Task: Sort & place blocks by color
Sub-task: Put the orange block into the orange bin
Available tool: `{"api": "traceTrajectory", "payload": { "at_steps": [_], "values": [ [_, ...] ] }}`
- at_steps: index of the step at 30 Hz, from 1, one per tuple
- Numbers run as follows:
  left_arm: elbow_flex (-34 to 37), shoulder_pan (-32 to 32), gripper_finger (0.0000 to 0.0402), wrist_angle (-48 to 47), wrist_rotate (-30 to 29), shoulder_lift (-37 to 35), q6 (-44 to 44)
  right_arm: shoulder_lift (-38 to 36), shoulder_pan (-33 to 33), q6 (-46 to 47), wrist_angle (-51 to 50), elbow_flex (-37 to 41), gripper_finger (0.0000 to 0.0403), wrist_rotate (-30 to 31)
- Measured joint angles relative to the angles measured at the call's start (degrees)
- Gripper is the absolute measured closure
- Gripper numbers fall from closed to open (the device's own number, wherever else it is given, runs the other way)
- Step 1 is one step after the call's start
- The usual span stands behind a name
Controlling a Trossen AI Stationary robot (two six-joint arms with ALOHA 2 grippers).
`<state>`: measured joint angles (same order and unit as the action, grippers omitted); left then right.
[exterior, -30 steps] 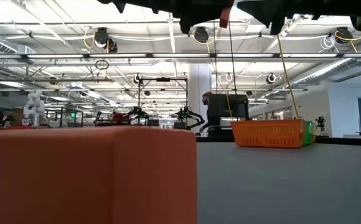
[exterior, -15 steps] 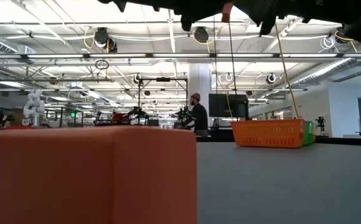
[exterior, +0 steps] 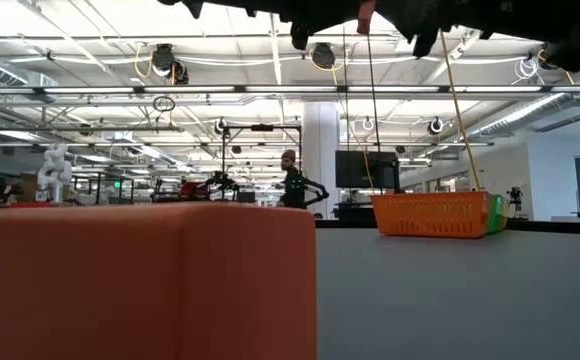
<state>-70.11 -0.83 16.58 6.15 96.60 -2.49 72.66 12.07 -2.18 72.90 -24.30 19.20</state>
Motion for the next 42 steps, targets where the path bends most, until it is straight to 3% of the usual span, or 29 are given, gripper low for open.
{"api": "traceTrajectory", "payload": {
  "at_steps": [7, 11, 15, 17, 27, 34, 42],
  "values": [
    [0.0, -0.1, 0.028, -0.4, 0.0, 0.0, 0.0, 2.3, -0.5, -0.2, -0.1, -1.6, 0.0158, 0.0],
    [0.0, 0.0, 0.028, -0.8, -0.1, 0.0, 0.0, 3.1, -0.5, -0.7, 0.1, -1.7, 0.0205, 0.0],
    [0.0, -0.1, 0.028, -1.8, -0.1, 0.0, -0.4, 3.1, -0.5, -2.3, 0.1, -1.7, 0.0279, 0.1],
    [-0.1, 0.0, 0.0279, -2.4, -0.3, -0.1, -0.3, 3.1, -0.4, -3.2, 0.1, -1.7, 0.0282, 0.0],
    [-0.1, 0.0, 0.0105, -8.7, -7.6, -1.0, 2.0, 1.5, -0.4, -7.1, -2.2, -1.7, 0.0282, 0.9],
    [-0.1, -0.2, 0.0067, -11.1, -7.9, -2.6, 1.7, -4.1, -0.4, -8.1, -11.1, -0.5, 0.0282, 9.6],
    [-0.1, -0.5, 0.0065, -10.9, -7.9, -2.8, 1.5, -12.4, -0.9, 1.4, -36.7, 0.3, 0.0282, 24.0]
  ]
}}
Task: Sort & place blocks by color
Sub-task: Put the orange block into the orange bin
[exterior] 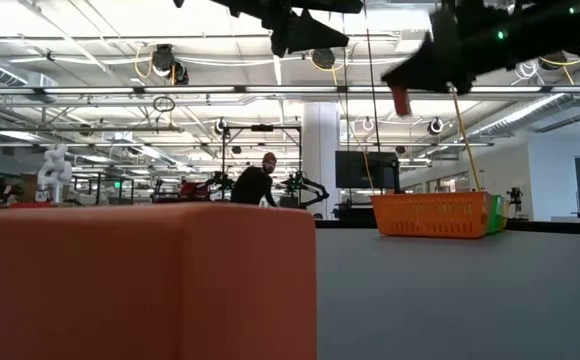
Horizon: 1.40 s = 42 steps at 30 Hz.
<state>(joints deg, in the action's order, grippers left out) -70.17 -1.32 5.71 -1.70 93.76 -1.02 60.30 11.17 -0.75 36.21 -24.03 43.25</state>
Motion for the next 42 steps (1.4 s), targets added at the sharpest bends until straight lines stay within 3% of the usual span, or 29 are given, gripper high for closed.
{"api": "traceTrajectory", "payload": {
  "at_steps": [8, 23, 25, 29, 32, 36, 42],
  "values": [
    [0.0, 0.0, 0.0064, 0.9, 0.0, 0.0, 0.3, -2.5, -3.7, 19.9, -25.9, 0.0, 0.0282, 1.7],
    [0.0, -0.1, 0.0064, 1.9, 0.0, 0.0, 1.4, -2.5, -9.8, 25.6, -30.9, 0.1, 0.0282, -3.0],
    [0.0, -0.2, 0.0064, 1.9, 0.0, 0.0, 1.7, -2.5, -9.8, 25.6, -30.9, 0.1, 0.0254, -3.0],
    [0.0, -0.8, 0.0064, 1.9, 0.0, 0.0, 1.8, -2.5, -9.8, 26.4, -30.9, 0.1, 0.0137, -2.9],
    [0.0, -1.5, 0.0064, 1.9, 0.1, 0.0, 2.0, -2.5, -9.8, 27.1, -30.9, 0.1, 0.0079, -2.9],
    [0.0, -2.8, 0.0064, 1.0, 0.0, 0.0, 2.0, -2.5, -9.8, 27.1, -30.5, 0.1, 0.0056, -2.9],
    [0.0, -5.8, 0.0064, -6.5, 0.1, 0.0, 3.2, -2.5, -9.2, 26.3, -26.5, 0.1, 0.0064, -6.1]
  ]
}}
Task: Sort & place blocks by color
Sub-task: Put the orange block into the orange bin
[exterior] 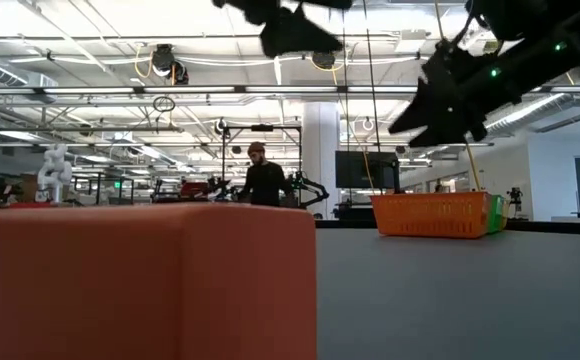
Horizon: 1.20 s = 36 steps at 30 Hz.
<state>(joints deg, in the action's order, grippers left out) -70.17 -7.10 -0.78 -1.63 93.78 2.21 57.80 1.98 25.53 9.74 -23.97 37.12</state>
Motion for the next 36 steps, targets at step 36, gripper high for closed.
{"api": "traceTrajectory", "payload": {
  "at_steps": [36],
  "values": [
    [0.1, -30.8, 0.0064, -1.9, -9.0, 14.7, 12.1, 16.6, 24.5, -0.3, 50.3, -0.1, 0.0064, -14.2]
  ]
}}
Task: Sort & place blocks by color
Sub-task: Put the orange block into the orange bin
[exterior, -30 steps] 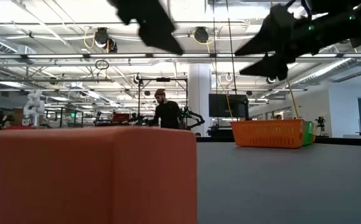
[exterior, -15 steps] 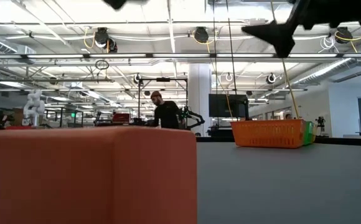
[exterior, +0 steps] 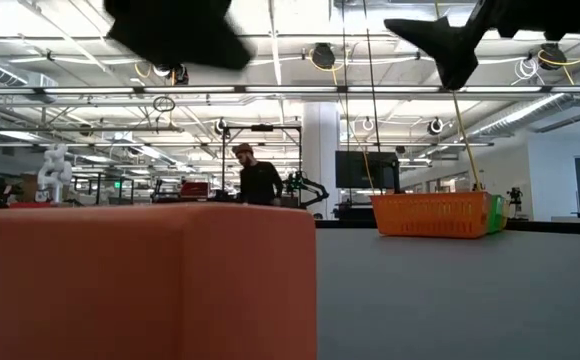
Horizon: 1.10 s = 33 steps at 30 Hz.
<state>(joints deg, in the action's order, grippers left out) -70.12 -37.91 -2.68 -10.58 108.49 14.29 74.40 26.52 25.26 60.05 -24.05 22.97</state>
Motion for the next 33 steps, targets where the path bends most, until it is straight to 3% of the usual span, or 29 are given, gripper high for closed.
{"api": "traceTrajectory", "payload": {
  "at_steps": [6, 15, 19, 24, 33],
  "values": [
    [0.0, -1.5, 0.008, -0.3, 1.7, 4.1, 2.8, 4.6, 0.3, 2.8, 3.0, 0.0, 0.0064, 1.4],
    [0.0, -2.4, 0.0175, 0.6, 1.1, 5.7, 3.8, 5.3, 0.2, 1.5, 5.0, 0.0, 0.0064, 2.7],
    [0.0, -1.9, 0.0196, 1.1, 1.0, 5.7, 3.6, 5.3, 0.2, 1.2, 5.3, 0.0, 0.0064, 2.6],
    [0.0, -1.8, 0.0194, 1.2, 1.2, 5.7, 3.5, 5.3, 0.2, 1.1, 5.3, 0.0, 0.0064, 2.5],
    [-0.1, -1.7, 0.0147, 4.7, 1.6, 9.8, 3.8, 5.3, 0.2, 0.9, 5.3, 0.0, 0.0064, 2.5]
  ]
}}
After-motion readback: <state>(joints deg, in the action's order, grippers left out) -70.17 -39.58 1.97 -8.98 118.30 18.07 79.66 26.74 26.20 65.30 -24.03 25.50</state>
